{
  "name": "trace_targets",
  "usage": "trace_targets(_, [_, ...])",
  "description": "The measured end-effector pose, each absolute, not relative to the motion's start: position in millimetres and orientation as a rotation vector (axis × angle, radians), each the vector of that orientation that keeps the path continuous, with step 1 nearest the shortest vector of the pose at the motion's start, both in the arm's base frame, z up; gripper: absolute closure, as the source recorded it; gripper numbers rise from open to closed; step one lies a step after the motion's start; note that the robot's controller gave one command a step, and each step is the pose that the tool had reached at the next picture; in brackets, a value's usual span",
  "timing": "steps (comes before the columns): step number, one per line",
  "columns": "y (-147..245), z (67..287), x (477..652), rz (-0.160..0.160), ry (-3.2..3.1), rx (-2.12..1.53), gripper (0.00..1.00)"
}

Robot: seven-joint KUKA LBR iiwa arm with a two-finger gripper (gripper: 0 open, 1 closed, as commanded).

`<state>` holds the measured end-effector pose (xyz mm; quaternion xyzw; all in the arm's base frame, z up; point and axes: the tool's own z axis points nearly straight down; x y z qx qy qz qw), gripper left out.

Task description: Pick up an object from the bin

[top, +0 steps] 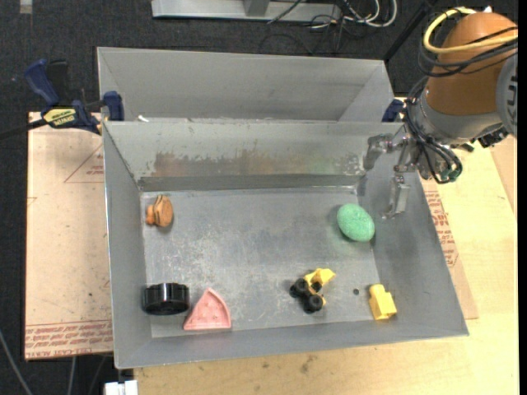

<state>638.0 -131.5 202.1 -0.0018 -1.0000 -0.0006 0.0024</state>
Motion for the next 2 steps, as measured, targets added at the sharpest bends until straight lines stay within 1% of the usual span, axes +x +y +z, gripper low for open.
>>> trace_targets(1, [-130.8, 207.6, 639.1, 0.0, -3.144, -0.001, 0.0])
trace_targets(2, [-142.8, 130.5, 628.1, 0.001, -3.147, 0.019, 0.0])
